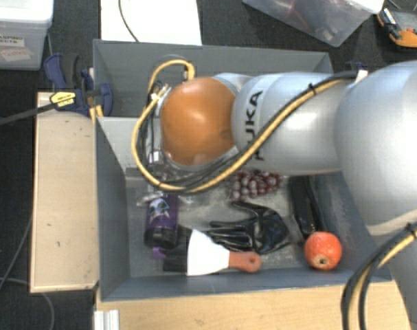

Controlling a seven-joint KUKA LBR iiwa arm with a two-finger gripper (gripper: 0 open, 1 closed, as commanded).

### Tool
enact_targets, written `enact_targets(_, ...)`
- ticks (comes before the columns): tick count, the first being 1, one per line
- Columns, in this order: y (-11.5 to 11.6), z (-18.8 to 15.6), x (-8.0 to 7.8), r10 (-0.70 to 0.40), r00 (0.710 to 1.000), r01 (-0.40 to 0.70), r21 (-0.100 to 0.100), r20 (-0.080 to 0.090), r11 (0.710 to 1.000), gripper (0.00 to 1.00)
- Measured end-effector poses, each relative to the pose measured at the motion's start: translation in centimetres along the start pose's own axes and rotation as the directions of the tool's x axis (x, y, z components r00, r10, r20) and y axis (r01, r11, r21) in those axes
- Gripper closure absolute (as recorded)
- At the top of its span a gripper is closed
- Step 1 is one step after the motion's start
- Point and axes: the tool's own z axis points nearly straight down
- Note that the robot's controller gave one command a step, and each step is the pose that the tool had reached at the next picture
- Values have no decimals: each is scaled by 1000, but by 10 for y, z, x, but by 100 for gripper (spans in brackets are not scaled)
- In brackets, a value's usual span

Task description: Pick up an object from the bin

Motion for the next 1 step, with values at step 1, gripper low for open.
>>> enact_targets(1,1,8,-1,-142,990,142,-6,0,990,100)
